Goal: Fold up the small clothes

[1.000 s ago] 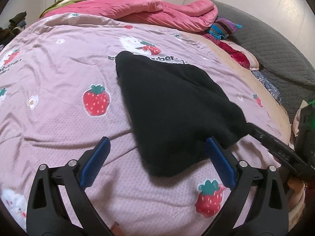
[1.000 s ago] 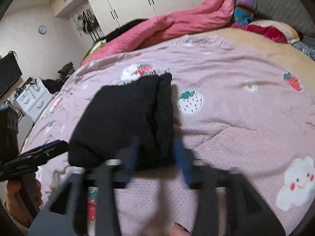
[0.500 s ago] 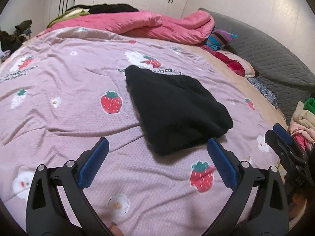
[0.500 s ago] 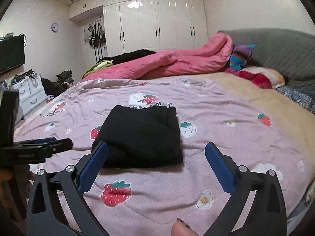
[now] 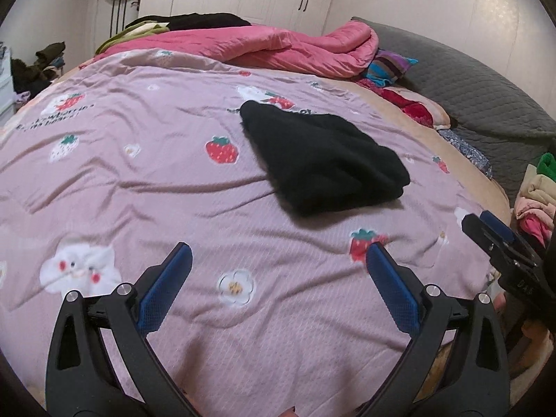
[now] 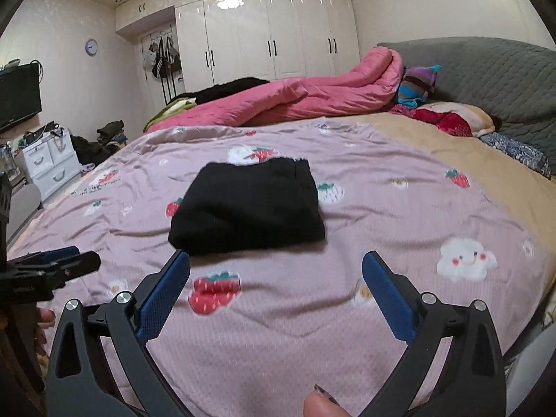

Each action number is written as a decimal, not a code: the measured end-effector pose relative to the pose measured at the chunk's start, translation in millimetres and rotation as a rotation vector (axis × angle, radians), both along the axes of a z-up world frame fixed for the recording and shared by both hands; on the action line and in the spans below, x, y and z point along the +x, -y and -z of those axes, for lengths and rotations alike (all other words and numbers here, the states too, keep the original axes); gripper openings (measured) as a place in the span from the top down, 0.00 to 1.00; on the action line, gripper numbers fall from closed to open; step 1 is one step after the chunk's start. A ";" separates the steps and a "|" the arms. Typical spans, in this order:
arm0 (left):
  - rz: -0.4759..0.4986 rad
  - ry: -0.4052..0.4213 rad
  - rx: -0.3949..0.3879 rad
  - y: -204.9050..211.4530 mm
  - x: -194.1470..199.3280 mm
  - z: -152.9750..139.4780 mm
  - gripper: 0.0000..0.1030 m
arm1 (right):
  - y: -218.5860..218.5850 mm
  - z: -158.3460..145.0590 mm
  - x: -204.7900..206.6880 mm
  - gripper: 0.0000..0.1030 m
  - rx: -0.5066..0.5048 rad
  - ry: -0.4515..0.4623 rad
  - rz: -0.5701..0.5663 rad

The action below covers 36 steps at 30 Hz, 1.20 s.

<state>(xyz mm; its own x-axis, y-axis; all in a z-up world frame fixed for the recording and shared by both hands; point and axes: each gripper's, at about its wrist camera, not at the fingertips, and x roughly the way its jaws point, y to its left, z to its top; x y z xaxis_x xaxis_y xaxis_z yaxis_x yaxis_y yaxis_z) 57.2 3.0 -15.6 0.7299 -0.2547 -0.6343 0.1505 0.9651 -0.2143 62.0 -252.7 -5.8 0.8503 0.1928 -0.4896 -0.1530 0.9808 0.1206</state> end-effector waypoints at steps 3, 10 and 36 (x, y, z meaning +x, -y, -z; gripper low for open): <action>-0.011 0.005 -0.012 -5.3 -2.3 6.6 0.09 | -4.7 10.1 -2.8 0.04 -0.032 -0.004 -0.001; -0.016 0.005 -0.041 -9.8 0.2 19.7 0.09 | -11.1 34.4 0.9 0.04 -0.054 -0.039 0.018; -0.020 -0.049 0.001 -5.8 3.8 29.1 0.09 | -10.6 40.9 7.8 0.04 -0.050 -0.083 0.043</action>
